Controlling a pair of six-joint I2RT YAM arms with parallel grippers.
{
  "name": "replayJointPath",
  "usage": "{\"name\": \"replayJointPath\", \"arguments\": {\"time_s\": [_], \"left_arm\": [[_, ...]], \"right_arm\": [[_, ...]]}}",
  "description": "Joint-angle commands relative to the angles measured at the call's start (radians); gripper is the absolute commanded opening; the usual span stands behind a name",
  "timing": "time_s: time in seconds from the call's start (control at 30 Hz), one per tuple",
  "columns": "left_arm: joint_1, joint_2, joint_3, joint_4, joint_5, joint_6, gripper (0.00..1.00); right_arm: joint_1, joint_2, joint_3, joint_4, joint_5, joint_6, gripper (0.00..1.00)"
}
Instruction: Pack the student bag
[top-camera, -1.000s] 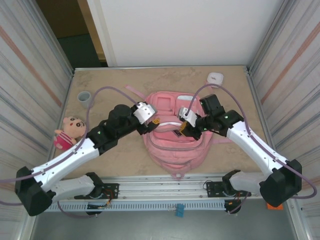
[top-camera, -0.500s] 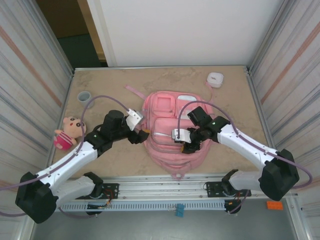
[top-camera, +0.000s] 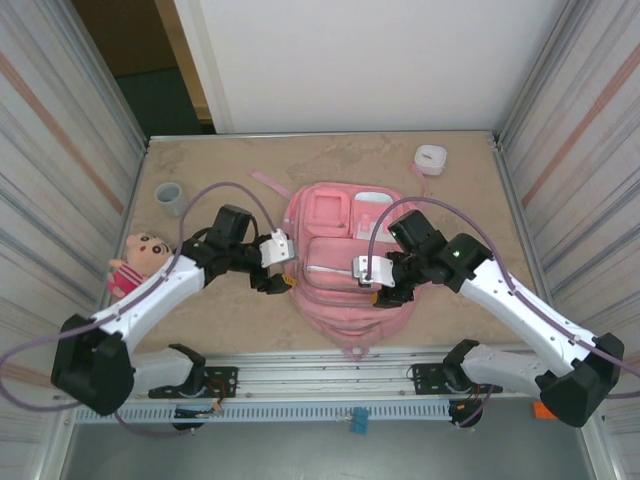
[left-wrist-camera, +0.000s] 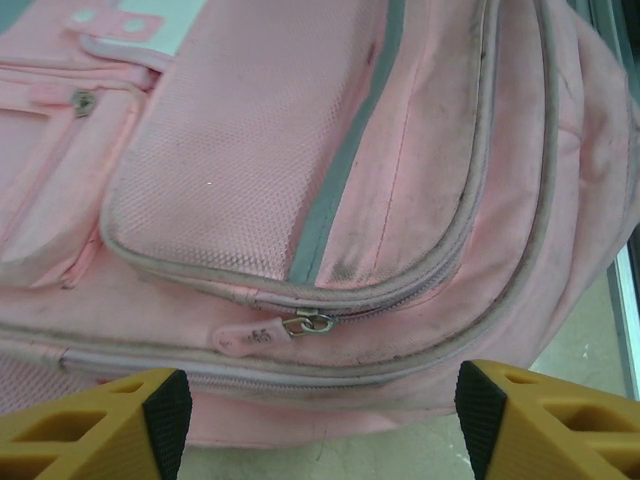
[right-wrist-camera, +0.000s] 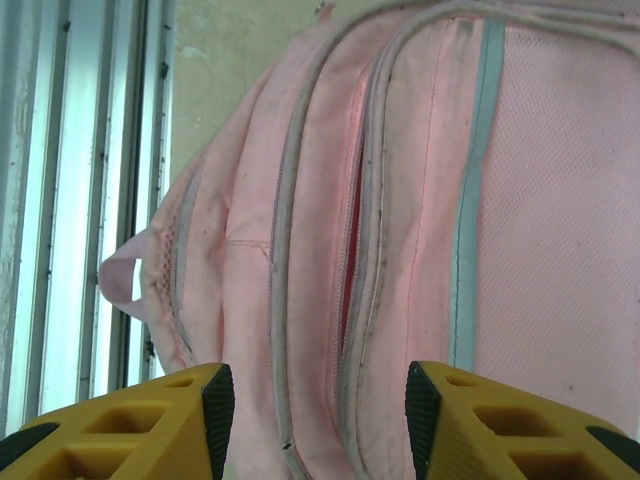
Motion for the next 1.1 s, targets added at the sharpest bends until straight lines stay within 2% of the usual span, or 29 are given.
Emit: {"name": "replayJointPath", "arguments": {"time_s": [0.0, 0.2, 0.33, 0.43, 0.6, 0.9, 1.07], "left_arm": [[0.002, 0.066, 0.035, -0.019, 0.053, 0.122, 0.73], [-0.003, 0.185, 0.086, 0.054, 0.053, 0.111, 0.70], [-0.019, 0.234, 0.109, 0.061, 0.019, 0.114, 0.64], [-0.037, 0.254, 0.121, 0.023, -0.001, 0.140, 0.59], [-0.054, 0.257, 0.118, -0.047, -0.040, 0.172, 0.57], [-0.079, 0.247, 0.117, -0.119, -0.007, 0.149, 0.32], [-0.079, 0.215, 0.102, -0.117, 0.034, 0.113, 0.13]], "right_arm": [[0.009, -0.005, -0.014, 0.032, -0.008, 0.063, 0.49], [0.005, 0.027, -0.008, 0.066, -0.020, 0.087, 0.49], [0.001, 0.031, -0.018, 0.101, -0.020, 0.109, 0.48], [-0.001, 0.025, -0.032, 0.146, -0.020, 0.135, 0.48], [-0.001, 0.017, -0.046, 0.185, -0.019, 0.151, 0.49], [-0.006, 0.010, -0.072, 0.232, -0.032, 0.183, 0.49], [-0.016, 0.004, -0.094, 0.265, -0.050, 0.212, 0.48]]}}
